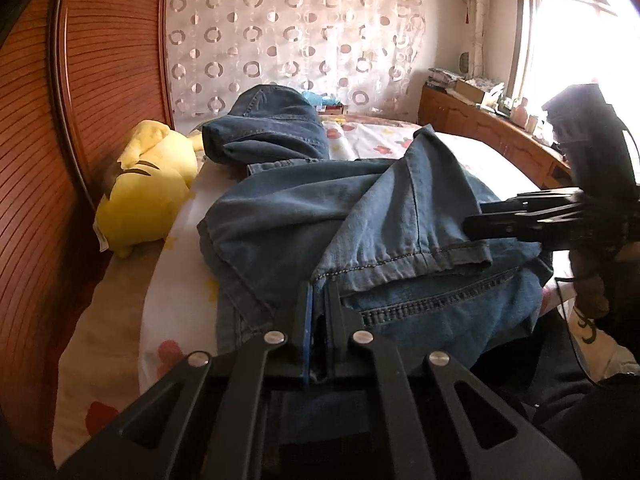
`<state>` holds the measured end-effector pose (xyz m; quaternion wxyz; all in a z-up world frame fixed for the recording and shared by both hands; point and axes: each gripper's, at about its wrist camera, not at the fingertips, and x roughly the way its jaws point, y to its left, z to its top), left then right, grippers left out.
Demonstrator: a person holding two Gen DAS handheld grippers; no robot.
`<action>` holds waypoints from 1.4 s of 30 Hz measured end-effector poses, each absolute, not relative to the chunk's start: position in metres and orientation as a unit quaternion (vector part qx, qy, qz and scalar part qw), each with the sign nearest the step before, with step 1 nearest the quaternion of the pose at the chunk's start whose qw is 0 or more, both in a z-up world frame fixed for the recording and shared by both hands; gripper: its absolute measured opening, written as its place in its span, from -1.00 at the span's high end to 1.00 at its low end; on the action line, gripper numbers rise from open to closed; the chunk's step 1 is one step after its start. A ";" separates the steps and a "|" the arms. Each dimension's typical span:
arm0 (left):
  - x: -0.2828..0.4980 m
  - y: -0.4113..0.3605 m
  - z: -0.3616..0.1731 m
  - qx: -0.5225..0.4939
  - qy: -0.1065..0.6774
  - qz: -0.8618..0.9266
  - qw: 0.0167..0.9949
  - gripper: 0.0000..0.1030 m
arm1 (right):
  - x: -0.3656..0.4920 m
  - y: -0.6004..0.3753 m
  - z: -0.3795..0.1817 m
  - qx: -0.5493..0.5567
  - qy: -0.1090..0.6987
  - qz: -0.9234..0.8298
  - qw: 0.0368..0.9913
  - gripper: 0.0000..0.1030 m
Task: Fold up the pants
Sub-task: 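Grasp the jeans edge with the left tool and fold it over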
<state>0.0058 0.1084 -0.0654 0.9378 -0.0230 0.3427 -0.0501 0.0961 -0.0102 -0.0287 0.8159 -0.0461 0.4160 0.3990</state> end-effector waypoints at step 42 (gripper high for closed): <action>0.000 0.090 -0.019 -0.022 0.298 -0.082 0.951 0.60 | 0.124 -0.018 0.068 -0.088 0.323 0.364 0.869 -0.25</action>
